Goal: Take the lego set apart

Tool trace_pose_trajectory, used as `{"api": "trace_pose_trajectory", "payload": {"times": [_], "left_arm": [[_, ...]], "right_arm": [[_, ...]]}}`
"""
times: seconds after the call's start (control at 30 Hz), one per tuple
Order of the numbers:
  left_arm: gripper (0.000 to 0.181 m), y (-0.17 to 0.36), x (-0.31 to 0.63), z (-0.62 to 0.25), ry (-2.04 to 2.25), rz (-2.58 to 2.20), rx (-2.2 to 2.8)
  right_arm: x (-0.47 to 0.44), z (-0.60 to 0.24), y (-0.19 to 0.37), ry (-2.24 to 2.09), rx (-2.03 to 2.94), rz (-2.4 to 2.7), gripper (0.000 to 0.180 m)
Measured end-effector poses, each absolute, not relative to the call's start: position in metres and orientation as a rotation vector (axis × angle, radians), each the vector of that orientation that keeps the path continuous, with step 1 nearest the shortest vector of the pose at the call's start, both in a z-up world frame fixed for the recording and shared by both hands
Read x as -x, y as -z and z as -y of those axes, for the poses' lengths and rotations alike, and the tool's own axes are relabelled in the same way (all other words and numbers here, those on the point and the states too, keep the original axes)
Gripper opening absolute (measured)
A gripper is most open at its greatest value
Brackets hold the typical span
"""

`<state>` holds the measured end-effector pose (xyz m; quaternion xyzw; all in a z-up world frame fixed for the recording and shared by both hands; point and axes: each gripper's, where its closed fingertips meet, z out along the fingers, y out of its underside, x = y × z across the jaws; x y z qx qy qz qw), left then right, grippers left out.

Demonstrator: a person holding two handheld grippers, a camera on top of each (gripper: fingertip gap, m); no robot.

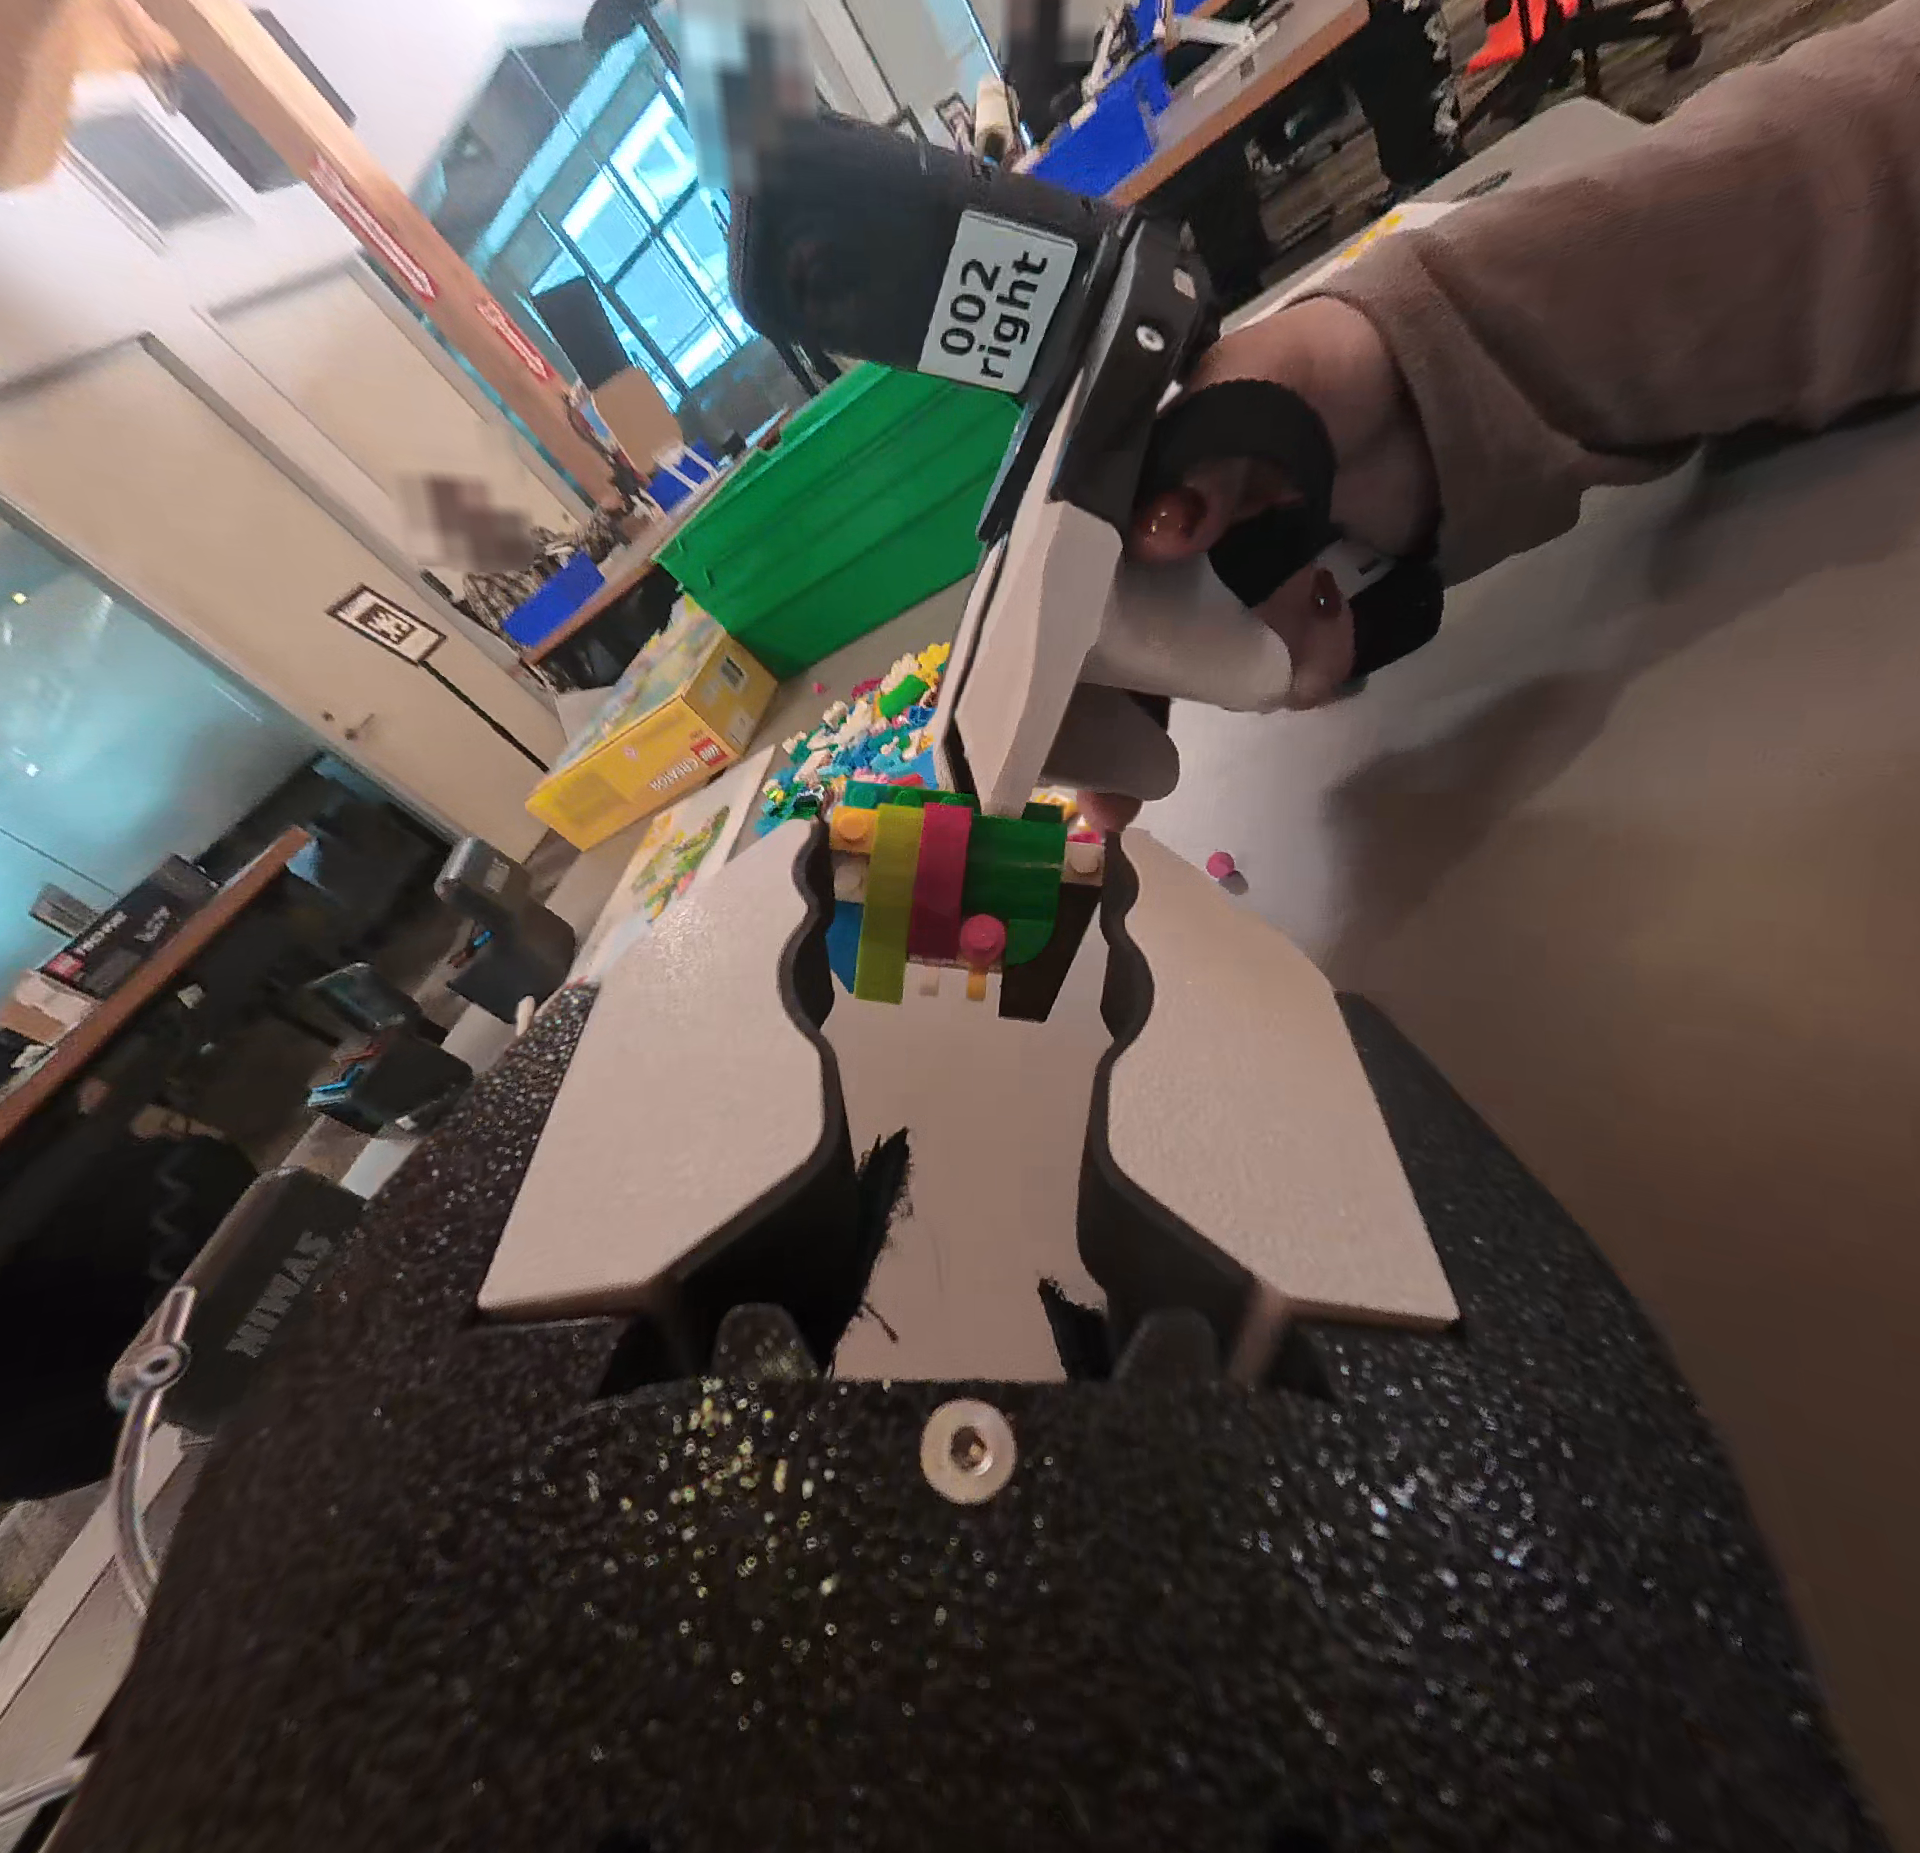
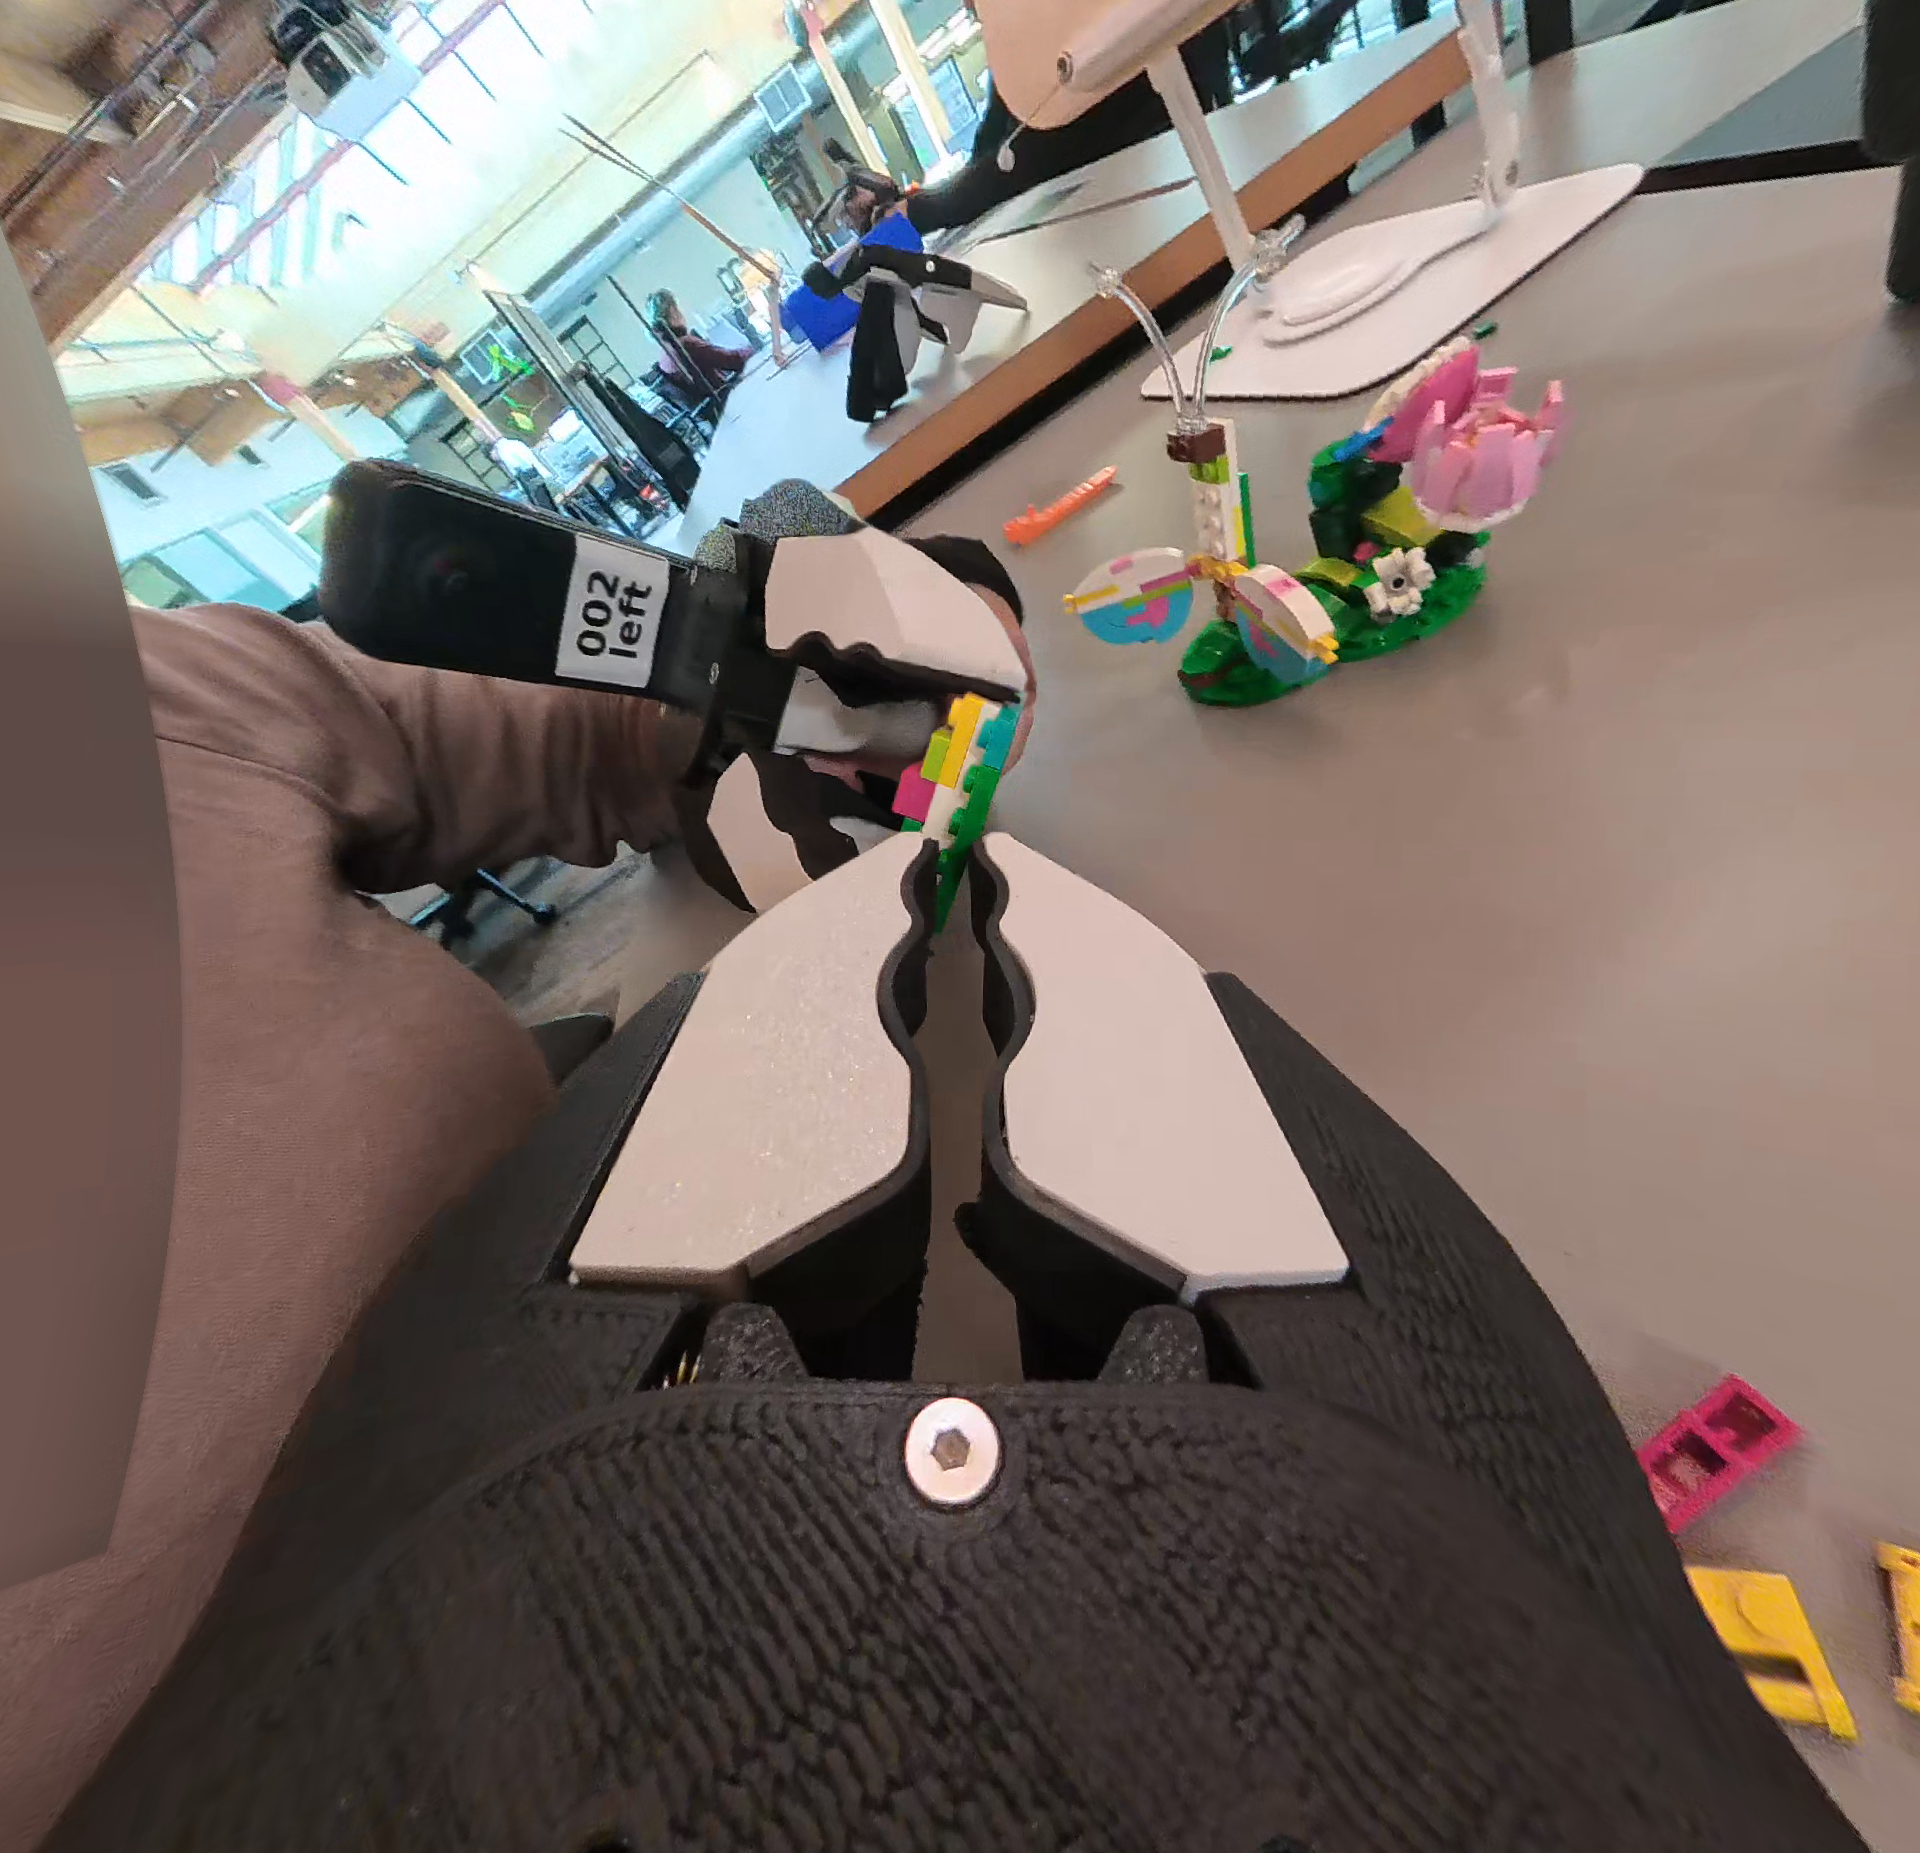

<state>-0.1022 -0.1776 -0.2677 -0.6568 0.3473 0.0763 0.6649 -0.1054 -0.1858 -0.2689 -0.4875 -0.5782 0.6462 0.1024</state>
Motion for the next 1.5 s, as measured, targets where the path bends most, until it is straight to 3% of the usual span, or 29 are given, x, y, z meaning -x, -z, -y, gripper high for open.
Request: {"api": "trace_pose_trajectory", "payload": {"times": [0.27, 0.63, 0.9, 1.2, 1.37, 1.5], "left_arm": [[0.049, 0.274, 0.100, 0.181, 0.038, -0.778, 1.528], [0.049, 0.279, 0.093, 0.194, 0.350, -0.804, 1.554], [0.049, 0.280, 0.104, 0.179, -0.077, -0.812, 1.549], [0.049, 0.272, 0.102, 0.179, -0.242, -0.844, 1.456], [0.049, 0.277, 0.106, 0.173, -0.342, -0.833, 1.494], [0.049, 0.276, 0.101, 0.175, -0.373, -0.843, 1.472]], "right_arm": [[0.102, 0.190, 0.272, -1.504, 1.148, 1.855, 0.005], [0.094, 0.202, 0.276, -1.559, 1.037, 1.940, 0.003], [0.104, 0.187, 0.279, -1.634, 1.253, 1.812, 0.005], [0.107, 0.192, 0.273, -1.767, 1.329, 1.740, 0.013], [0.109, 0.195, 0.278, -1.720, 1.340, 1.766, 0.032], [0.113, 0.194, 0.284, -1.580, 1.280, 1.780, 0.017]]}}
